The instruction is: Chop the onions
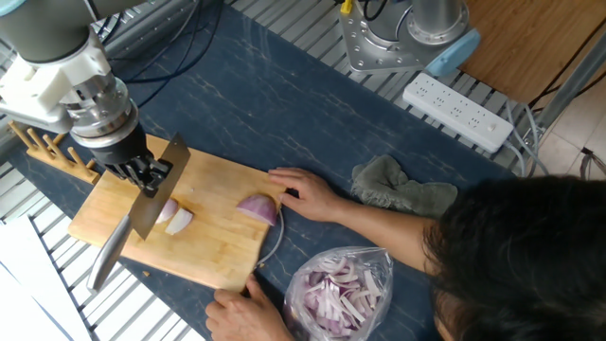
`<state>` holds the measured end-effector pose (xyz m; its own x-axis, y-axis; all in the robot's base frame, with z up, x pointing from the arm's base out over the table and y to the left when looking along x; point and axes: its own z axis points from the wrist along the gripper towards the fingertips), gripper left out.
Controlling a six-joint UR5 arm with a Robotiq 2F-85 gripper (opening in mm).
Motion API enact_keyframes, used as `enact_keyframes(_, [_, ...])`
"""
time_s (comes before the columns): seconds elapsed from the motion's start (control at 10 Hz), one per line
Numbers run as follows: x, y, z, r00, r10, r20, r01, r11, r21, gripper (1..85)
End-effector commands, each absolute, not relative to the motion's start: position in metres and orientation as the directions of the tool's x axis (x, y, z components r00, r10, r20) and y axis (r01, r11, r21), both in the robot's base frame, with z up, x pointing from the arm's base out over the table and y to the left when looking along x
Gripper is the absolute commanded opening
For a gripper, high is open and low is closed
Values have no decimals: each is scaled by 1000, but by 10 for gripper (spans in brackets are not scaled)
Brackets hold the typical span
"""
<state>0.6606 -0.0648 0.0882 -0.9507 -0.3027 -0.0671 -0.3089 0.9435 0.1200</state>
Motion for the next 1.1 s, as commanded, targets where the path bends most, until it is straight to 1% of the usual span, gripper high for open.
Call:
enact_keyframes(0.0, [663, -63, 86, -953, -292, -79, -300, 945, 128, 10])
enact_keyframes(0.4, [664, -62, 81, -952, -292, -88, -301, 945, 128, 10])
enact_keyframes(0.7, [672, -64, 67, -948, -296, -120, -310, 943, 122, 10])
enact_keyframes(1.0, [678, -63, 64, -945, -296, -137, -312, 942, 119, 10])
